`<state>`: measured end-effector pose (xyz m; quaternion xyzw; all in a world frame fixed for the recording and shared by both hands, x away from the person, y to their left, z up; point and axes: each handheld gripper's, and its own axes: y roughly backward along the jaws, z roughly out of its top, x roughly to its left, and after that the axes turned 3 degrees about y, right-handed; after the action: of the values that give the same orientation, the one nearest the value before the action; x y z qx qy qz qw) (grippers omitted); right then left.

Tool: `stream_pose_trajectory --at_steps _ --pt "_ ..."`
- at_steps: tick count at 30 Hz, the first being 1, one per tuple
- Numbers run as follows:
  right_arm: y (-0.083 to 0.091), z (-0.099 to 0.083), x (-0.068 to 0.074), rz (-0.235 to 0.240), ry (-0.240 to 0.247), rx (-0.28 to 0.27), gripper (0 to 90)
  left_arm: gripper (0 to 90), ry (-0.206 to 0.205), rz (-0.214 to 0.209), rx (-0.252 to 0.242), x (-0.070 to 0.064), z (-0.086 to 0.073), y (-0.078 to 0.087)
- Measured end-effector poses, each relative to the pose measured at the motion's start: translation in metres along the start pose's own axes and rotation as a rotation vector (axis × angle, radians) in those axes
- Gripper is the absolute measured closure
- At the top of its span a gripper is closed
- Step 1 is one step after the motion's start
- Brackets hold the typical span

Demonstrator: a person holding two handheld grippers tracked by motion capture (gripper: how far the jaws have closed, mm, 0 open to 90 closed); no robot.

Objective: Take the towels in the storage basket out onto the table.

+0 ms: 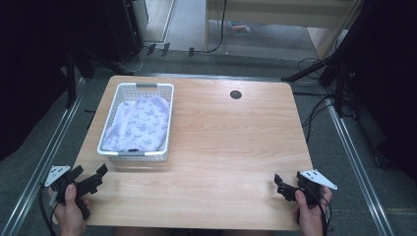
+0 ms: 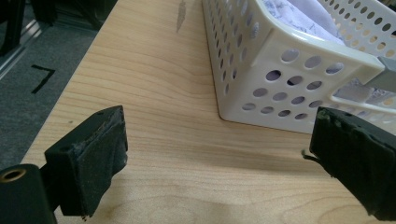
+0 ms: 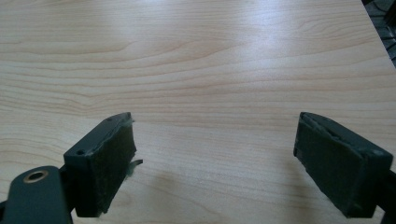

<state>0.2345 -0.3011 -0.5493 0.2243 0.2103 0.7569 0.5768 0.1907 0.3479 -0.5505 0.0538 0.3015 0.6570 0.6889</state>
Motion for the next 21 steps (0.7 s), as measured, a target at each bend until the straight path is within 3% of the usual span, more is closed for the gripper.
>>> stream_pose_trajectory --at_steps 2,5,8,9,15,21 --pt "0.000 0.000 0.000 0.002 0.000 0.002 13.1 5.0 0.006 -0.003 -0.009 0.000 0.000 0.001" --pt "0.000 0.000 0.000 0.004 0.002 0.001 13.1 5.5 0.015 -0.039 -0.035 0.002 0.005 0.003" --pt "0.000 0.000 0.000 0.001 0.002 0.001 13.1 8.3 -0.007 0.000 -0.067 -0.002 0.016 0.010" --pt "0.000 0.000 0.001 0.001 0.004 0.001 13.1 8.3 0.018 -0.008 -0.081 -0.003 0.022 0.017" --pt "0.000 0.000 0.000 0.003 0.004 0.001 13.1 8.3 0.026 -0.017 -0.075 -0.006 0.037 0.022" --pt "0.000 0.000 0.001 0.000 0.003 0.002 13.1 8.3 -0.002 -0.019 -0.039 -0.020 0.060 0.019"
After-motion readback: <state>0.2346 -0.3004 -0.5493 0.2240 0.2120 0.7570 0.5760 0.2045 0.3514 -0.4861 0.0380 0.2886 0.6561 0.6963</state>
